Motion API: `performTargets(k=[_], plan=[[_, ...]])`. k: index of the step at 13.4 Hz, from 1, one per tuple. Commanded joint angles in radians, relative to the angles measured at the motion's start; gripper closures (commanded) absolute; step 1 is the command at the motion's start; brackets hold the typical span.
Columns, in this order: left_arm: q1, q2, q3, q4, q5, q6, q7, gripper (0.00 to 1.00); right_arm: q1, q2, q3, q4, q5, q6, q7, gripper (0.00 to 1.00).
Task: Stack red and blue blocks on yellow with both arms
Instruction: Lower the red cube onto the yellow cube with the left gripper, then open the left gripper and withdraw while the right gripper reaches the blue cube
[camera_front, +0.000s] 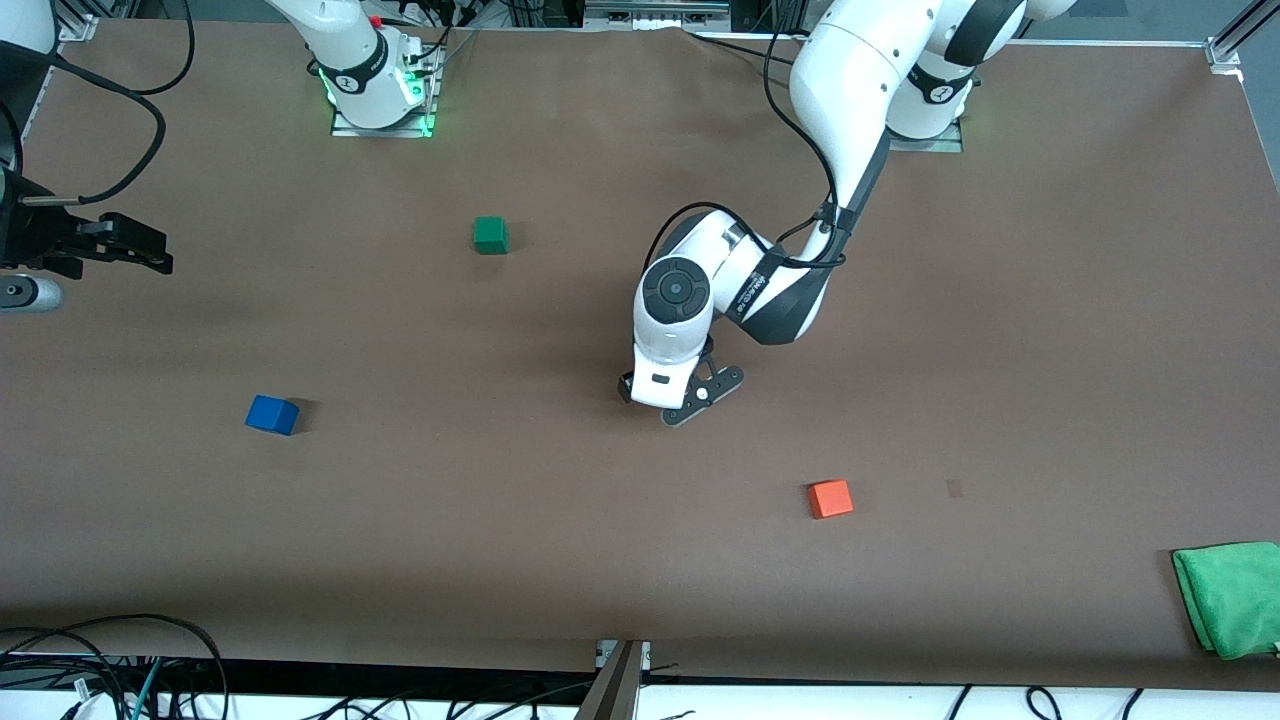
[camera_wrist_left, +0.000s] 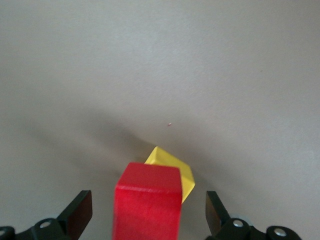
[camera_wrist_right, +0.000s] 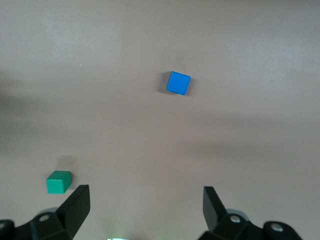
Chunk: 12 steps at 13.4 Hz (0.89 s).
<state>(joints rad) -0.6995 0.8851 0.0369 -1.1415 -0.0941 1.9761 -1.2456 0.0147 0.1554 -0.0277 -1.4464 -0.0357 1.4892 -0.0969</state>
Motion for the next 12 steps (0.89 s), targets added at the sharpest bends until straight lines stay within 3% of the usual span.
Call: performTargets(k=[1, 7, 12], plan=[[0.0, -0.021, -0.002, 0.149, 0.014, -0.239, -0.006, 0.0, -0.006, 0.019, 0.0, 0.018, 0.016, -0.003, -0.006, 0.0], [0.057, -0.136, 0.003, 0.146, 0.008, -0.41, 0.24, 0.0, -0.006, 0.061, -0.001, 0.018, 0.002, 0.077, -0.007, 0.0], [0.141, -0.204, 0.006, 0.129, 0.023, -0.614, 0.55, 0.0, -0.039, 0.171, -0.003, 0.015, -0.007, 0.175, -0.007, 0.0]])
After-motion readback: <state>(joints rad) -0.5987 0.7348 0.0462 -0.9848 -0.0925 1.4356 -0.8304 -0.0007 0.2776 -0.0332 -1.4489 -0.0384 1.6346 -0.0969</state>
